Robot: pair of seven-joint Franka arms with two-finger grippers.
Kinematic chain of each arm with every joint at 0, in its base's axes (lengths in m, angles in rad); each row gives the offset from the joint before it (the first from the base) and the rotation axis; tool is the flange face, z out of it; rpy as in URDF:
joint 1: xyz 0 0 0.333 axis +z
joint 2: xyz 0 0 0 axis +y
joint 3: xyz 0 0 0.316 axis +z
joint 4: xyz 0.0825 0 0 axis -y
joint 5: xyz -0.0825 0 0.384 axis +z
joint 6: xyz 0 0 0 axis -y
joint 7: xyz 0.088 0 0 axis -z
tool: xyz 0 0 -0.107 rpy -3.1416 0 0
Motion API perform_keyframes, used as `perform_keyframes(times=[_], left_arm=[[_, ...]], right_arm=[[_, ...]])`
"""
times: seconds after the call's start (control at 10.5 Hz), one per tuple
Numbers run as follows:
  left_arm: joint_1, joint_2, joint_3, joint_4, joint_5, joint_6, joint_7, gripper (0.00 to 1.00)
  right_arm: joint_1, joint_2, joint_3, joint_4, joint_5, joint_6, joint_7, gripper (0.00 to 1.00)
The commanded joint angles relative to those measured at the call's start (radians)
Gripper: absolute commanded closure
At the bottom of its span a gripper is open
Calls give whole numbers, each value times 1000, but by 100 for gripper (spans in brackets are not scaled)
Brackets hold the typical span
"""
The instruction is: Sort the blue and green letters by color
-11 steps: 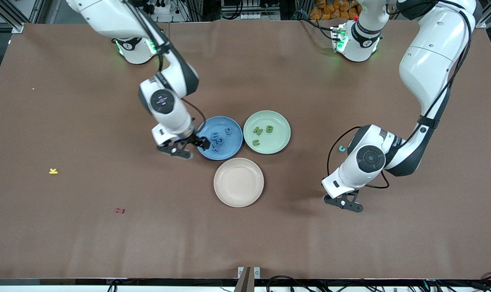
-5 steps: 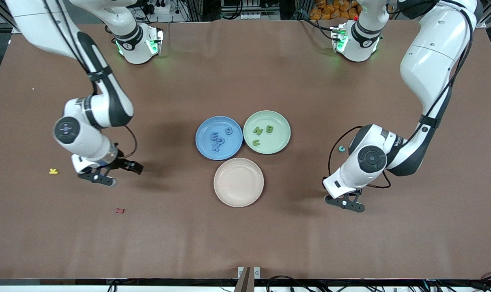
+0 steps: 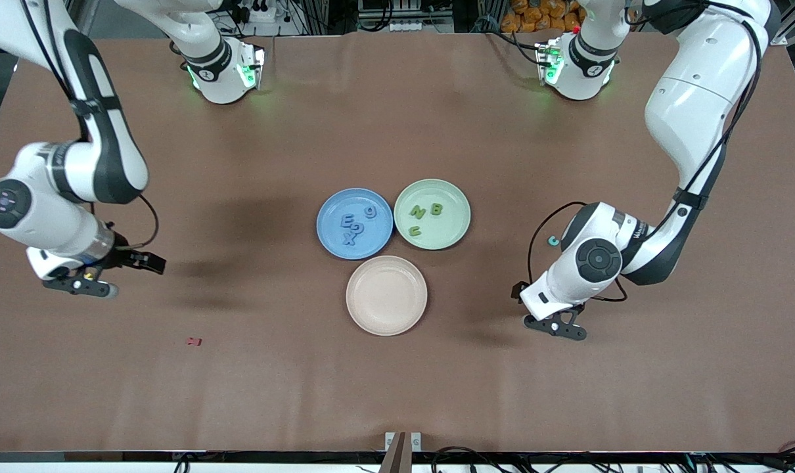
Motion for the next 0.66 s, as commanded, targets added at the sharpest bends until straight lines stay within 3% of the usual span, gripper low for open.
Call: perform_keyframes(times=[0.0,0.28,0.57], left_arm=[[2,6,3,-6,-23,-8,-19,0],[-4,17,5,-1,-23,-5,-7,0],[-7,43,6,5,-12,0,-4,6]], right_arm=[[28,-92,2,172,-22,-383,1,0],[88,-107,2,396,-20,-684,9,0],[94,-141,2,509,-16,-743,9,0]])
